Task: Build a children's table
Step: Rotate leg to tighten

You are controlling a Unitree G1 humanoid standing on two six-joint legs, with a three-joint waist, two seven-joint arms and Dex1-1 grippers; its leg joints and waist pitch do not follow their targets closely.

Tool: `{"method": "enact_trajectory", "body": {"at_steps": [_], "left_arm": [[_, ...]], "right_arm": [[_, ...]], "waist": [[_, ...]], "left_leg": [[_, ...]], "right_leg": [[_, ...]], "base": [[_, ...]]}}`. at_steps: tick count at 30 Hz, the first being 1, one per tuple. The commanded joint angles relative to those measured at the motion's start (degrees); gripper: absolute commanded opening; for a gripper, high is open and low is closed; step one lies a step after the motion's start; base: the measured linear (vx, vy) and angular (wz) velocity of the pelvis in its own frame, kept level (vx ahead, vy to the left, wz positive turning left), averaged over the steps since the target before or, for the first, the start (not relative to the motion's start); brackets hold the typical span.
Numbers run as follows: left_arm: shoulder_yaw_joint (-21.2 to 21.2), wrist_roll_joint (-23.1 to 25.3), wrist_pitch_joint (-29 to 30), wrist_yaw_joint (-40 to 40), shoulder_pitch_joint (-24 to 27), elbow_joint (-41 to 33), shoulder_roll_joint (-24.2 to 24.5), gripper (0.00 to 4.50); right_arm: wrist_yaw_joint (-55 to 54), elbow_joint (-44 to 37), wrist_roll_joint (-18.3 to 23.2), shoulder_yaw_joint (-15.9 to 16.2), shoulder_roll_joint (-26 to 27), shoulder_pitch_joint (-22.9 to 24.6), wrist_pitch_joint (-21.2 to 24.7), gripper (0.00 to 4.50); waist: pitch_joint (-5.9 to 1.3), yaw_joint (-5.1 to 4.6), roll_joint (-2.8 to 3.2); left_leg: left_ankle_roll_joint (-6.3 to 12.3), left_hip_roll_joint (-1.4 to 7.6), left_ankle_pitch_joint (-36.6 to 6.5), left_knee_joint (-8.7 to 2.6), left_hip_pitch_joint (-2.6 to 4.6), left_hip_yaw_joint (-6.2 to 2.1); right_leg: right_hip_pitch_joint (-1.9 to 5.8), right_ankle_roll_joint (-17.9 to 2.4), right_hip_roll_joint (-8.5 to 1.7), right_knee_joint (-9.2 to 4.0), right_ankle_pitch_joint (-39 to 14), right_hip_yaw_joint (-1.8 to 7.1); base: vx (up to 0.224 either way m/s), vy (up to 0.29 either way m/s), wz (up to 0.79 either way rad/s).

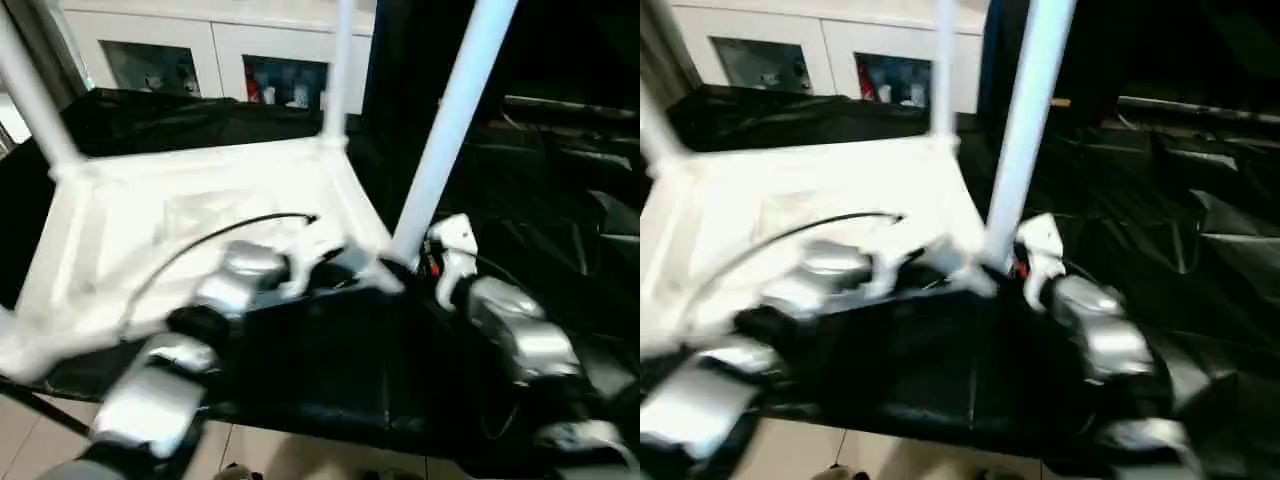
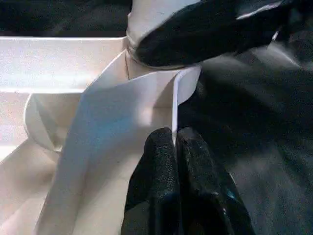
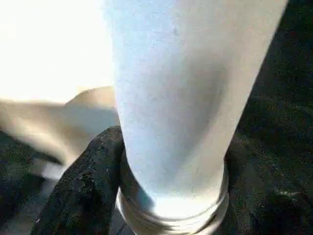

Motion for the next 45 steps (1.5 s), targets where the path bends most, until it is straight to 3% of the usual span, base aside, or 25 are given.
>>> {"method": "enact_trajectory", "body": {"at_steps": [1,3,4,6,7,8,12,15,16,21,26,31,33,39,40,45], "left_arm": [[-0.17,-0.34,0.19,3.32,-0.90,1.10,-3.39,0.00],[-0.05,-0.47,0.02,4.37,-1.24,1.80,-4.92,0.00],[-0.17,-0.48,-0.18,4.28,-1.34,2.02,-5.71,0.00],[-0.32,-0.56,-0.33,3.67,-1.26,1.88,-5.97,0.00],[-0.30,-0.50,-0.50,3.48,-1.26,1.91,-6.13,0.00],[-0.27,-0.43,-0.60,3.19,-1.20,1.87,-6.11,0.00],[-0.52,-0.43,-1.71,0.11,-0.62,1.65,-4.57,0.00],[-0.67,-0.83,-2.25,-3.40,0.22,0.71,-2.75,0.00],[-0.92,-1.00,-2.67,-6.63,1.09,-0.14,-0.72,0.00],[-1.65,-1.20,-3.75,-12.99,2.70,-1.78,3.21,0.00],[-2.68,-3.42,-2.99,-26.10,4.94,-5.88,8.24,0.00],[-3.37,-4.30,-1.35,-32.82,6.04,-8.56,11.40,0.00],[-3.08,-4.29,-1.40,-33.45,6.10,-8.62,11.92,0.00],[-2.32,-4.70,-1.37,-32.52,5.92,-8.83,12.31,0.00],[-2.26,-4.82,-1.13,-32.34,5.99,-9.22,12.30,0.00],[-2.18,-4.94,-0.89,-32.23,6.02,-9.62,12.33,0.00]], "right_arm": [[-3.29,2.73,-1.84,2.24,2.26,1.27,1.79,2.66],[-4.15,2.11,-1.68,2.56,4.09,1.42,1.44,2.66],[-4.36,1.63,-2.05,3.27,4.87,1.49,0.67,2.66],[-4.26,1.43,-2.63,3.99,5.01,1.48,-0.09,2.66],[-4.15,1.48,-2.41,3.83,5.34,1.42,-0.44,3.21],[-3.91,1.47,-2.14,3.58,5.46,1.34,-0.46,3.35],[-1.89,0.69,-2.04,3.71,4.21,1.03,-0.75,3.48],[3.04,-0.90,-1.63,4.90,2.01,1.27,-0.93,3.48],[8.78,-2.50,-1.23,6.26,-0.85,1.68,-1.33,3.48],[20.91,-6.96,1.55,8.29,-6.38,3.29,-2.19,3.48],[33.68,-11.29,5.09,8.77,-12.83,4.44,-0.46,3.48],[40.44,-12.16,6.71,9.17,-16.55,4.45,0.74,3.48],[41.45,-12.14,6.50,9.44,-17.25,4.42,0.67,3.48],[40.95,-11.09,5.78,9.83,-16.83,4.01,0.62,3.32],[41.01,-11.42,5.88,10.02,-16.60,4.20,0.76,3.03],[41.32,-12.35,6.68,10.28,-16.11,4.86,1.48,2.73]], "waist": [[-3.19,-0.12,-0.20],[-3.16,-0.15,-0.46],[-3.18,-0.14,-0.09],[-3.17,-0.11,-0.20],[-3.21,-0.14,-0.16],[-3.27,-0.18,-0.22],[-3.36,-0.19,-0.24],[-3.42,-0.17,-0.21],[-3.55,-0.02,-0.83],[-3.57,0.45,-0.54],[-3.68,0.52,-0.33],[-3.71,1.30,-0.09],[-3.60,1.66,-0.46],[-3.66,1.63,-0.46],[-3.72,1.65,-0.49],[-3.66,1.68,-0.47]], "left_leg": [[-0.27,1.22,-19.07,-4.43,1.08,-1.08],[0.45,1.13,-19.12,-4.40,1.05,-0.93],[0.71,1.12,-19.44,-4.45,1.12,-0.94],[0.68,1.18,-19.84,-4.53,1.02,-1.01],[0.71,1.19,-19.93,-4.56,1.00,-1.05],[0.77,1.20,-19.77,-4.59,0.88,-1.08],[1.00,1.25,-19.32,-4.60,0.72,-1.08],[1.28,1.28,-18.62,-4.53,0.74,-0.99],[2.22,1.16,-17.41,-4.37,0.54,-0.87],[4.34,1.39,-14.77,-4.17,0.49,-0.73],[4.46,1.75,-13.10,-4.20,0.52,-0.70],[4.40,1.99,-13.15,-4.10,0.89,-0.41],[3.84,1.96,-13.38,-4.12,0.83,-0.38],[2.97,1.83,-13.51,-4.13,0.83,-0.47],[3.09,1.82,-12.87,-4.08,0.83,-0.47],[3.37,1.76,-12.59,-4.05,0.76,-0.46]], "right_leg": [[1.70,-10.05,-2.71,-4.94,-22.40,1.94],[1.69,-9.89,-2.61,-5.11,-21.65,1.94],[1.64,-9.75,-2.62,-5.30,-21.87,1.94],[1.72,-9.54,-2.63,-5.26,-21.99,1.89],[1.77,-9.56,-2.64,-5.21,-21.91,1.90],[1.89,-9.60,-2.61,-5.14,-21.58,1.87],[2.01,-10.05,-2.69,-4.98,-20.35,1.92],[2.08,-10.49,-2.71,-4.86,-18.78,1.98],[2.55,-10.80,-2.66,-4.70,-17.18,1.91],[2.66,-11.53,-2.93,-4.46,-15.40,2.06],[2.73,-14.15,-2.59,-3.64,-11.07,1.88],[2.58,-15.61,-2.62,-3.32,-9.72,1.92],[2.62,-15.16,-2.79,-3.39,-11.42,1.98],[2.53,-14.17,-2.81,-3.55,-13.03,2.01],[2.55,-14.31,-2.75,-3.43,-11.94,2.01],[2.59,-14.33,-2.73,-3.43,-11.90,1.96]], "base": [[0.000,0.000,0.00],[0.000,0.000,0.00],[0.000,0.000,0.00],[0.000,0.000,0.00],[0.000,0.000,0.00],[0.000,0.000,0.00],[0.000,0.000,0.00],[0.000,0.000,0.00],[0.000,0.000,0.00],[0.000,0.000,0.00],[0.000,0.000,0.00],[0.000,0.000,0.00],[0.000,0.000,0.00],[0.000,0.000,0.00],[0.000,0.000,0.00],[0.000,0.000,0.00]]}}
